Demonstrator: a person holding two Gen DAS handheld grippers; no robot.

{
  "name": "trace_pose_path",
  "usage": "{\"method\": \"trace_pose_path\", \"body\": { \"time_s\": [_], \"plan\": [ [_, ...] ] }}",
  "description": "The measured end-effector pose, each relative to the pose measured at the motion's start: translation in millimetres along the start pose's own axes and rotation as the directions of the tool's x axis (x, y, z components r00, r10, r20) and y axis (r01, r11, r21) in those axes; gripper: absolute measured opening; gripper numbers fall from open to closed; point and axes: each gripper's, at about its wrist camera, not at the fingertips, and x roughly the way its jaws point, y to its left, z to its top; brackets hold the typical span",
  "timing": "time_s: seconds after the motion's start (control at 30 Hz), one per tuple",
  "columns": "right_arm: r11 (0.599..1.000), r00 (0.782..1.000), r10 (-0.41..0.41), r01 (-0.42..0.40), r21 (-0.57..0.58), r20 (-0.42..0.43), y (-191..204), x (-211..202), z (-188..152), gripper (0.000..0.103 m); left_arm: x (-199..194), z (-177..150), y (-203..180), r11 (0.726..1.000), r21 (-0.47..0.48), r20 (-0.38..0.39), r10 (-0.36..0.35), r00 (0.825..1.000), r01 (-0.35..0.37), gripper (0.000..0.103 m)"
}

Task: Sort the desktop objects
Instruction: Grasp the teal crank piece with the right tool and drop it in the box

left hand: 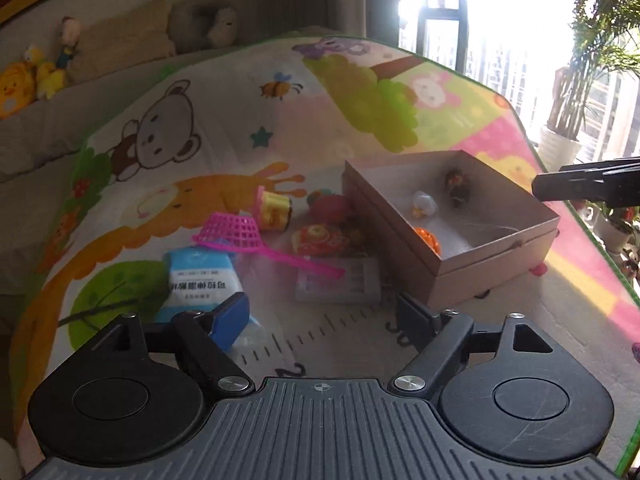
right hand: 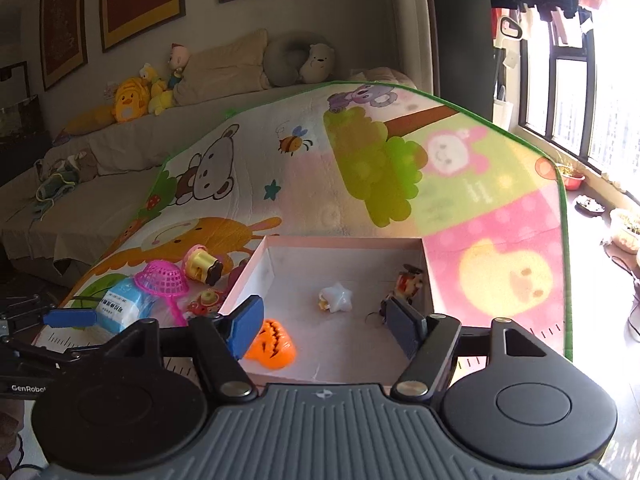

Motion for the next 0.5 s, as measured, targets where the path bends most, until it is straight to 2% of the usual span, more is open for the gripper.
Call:
{"method": "trace_pose_path", "body": {
  "time_s": [0.03,0.07,0.13,0.23,0.3,0.4,0.5],
  "plan": [
    [0.998,0.998,0.051,-0.052,-0.032,-0.027,15,-3,-10,0.083,-5,-6,6,1.0,-0.015,-0.007,0.015,1.0,-0.015,0.097],
    [0.992,0.993,0.104,-0.108,-0.068,-0.063,31,-4,-20,0.084,-10,-11,12,0.999,-0.03,-0.018,0.029,0.999,-0.029,0.097],
    [0.964,0.965,0.214,-0.233,-0.126,-0.15,63,-3,-41,0.084,-17,-19,24,0.997,-0.063,-0.045,0.046,0.998,-0.049,0.1],
    [0.881,0.886,0.37,-0.43,-0.199,-0.278,117,-4,-72,0.084,-25,-26,36,0.992,-0.096,-0.065,0.075,0.995,-0.081,0.1],
    [0.817,0.85,0.422,-0.507,-0.276,-0.314,145,-7,-85,0.084,-29,-30,41,0.989,-0.109,-0.069,0.088,0.994,-0.095,0.101],
    [0.766,0.838,0.416,-0.533,-0.359,-0.354,172,-1,-101,0.086,-36,-34,45,0.988,-0.128,-0.065,0.082,0.995,-0.09,0.101],
    [0.775,0.861,0.352,-0.487,-0.401,-0.366,180,14,-110,0.086,-41,-38,46,0.987,-0.142,-0.058,0.07,0.996,-0.077,0.102]
  ]
}}
